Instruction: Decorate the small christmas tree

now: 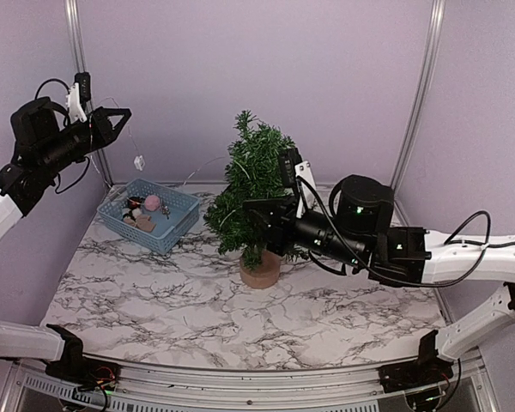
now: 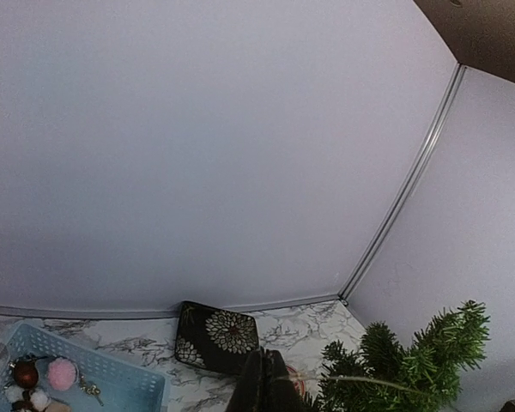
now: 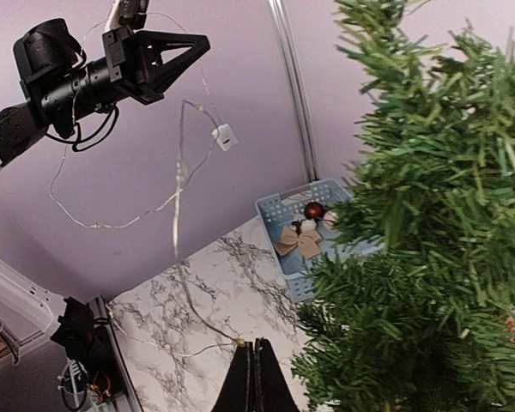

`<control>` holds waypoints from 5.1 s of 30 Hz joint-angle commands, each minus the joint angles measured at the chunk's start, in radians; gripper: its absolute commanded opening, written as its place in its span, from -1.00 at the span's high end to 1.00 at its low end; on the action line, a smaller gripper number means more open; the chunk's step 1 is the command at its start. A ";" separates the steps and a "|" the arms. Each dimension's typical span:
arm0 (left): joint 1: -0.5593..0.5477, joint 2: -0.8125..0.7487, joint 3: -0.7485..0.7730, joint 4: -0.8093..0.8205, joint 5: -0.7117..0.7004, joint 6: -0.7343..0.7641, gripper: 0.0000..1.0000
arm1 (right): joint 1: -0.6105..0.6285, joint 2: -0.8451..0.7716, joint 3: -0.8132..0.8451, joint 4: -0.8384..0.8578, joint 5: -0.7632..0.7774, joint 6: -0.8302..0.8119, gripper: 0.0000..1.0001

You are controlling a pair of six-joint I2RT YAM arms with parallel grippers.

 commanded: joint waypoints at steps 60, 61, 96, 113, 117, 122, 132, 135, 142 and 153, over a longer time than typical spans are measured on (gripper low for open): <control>0.032 0.419 0.255 -0.022 -0.539 -0.100 1.00 | -0.673 -0.028 0.154 -0.339 -0.783 0.184 1.00; 0.032 0.410 0.243 -0.015 -0.539 -0.097 1.00 | -0.673 -0.032 0.144 -0.335 -0.783 0.190 1.00; 0.037 0.327 0.103 0.058 -0.510 -0.034 1.00 | -0.699 0.056 0.196 -0.471 -0.826 0.090 1.00; 0.042 0.207 -0.070 0.103 -0.509 -0.012 1.00 | -0.603 0.122 0.213 -0.420 -0.768 0.150 1.00; 0.042 0.171 -0.118 0.096 -0.520 0.000 1.00 | -0.603 0.126 0.214 -0.411 -0.747 0.160 1.00; 0.043 0.147 -0.145 0.094 -0.465 0.040 1.00 | -0.603 0.126 0.218 -0.404 -0.742 0.162 0.90; 0.040 0.100 -0.206 0.101 -0.346 0.072 1.00 | -0.608 0.048 0.208 -0.451 -0.695 0.095 0.27; 0.039 0.096 -0.213 0.103 -0.324 0.083 1.00 | -0.614 0.016 0.191 -0.449 -0.696 0.081 0.09; 0.039 0.064 -0.244 0.117 -0.298 0.108 1.00 | -0.614 -0.042 0.161 -0.437 -0.723 0.024 0.12; 0.031 -0.065 -0.369 0.077 -0.284 0.189 1.00 | -0.547 -0.041 0.169 -0.389 -0.764 -0.016 0.35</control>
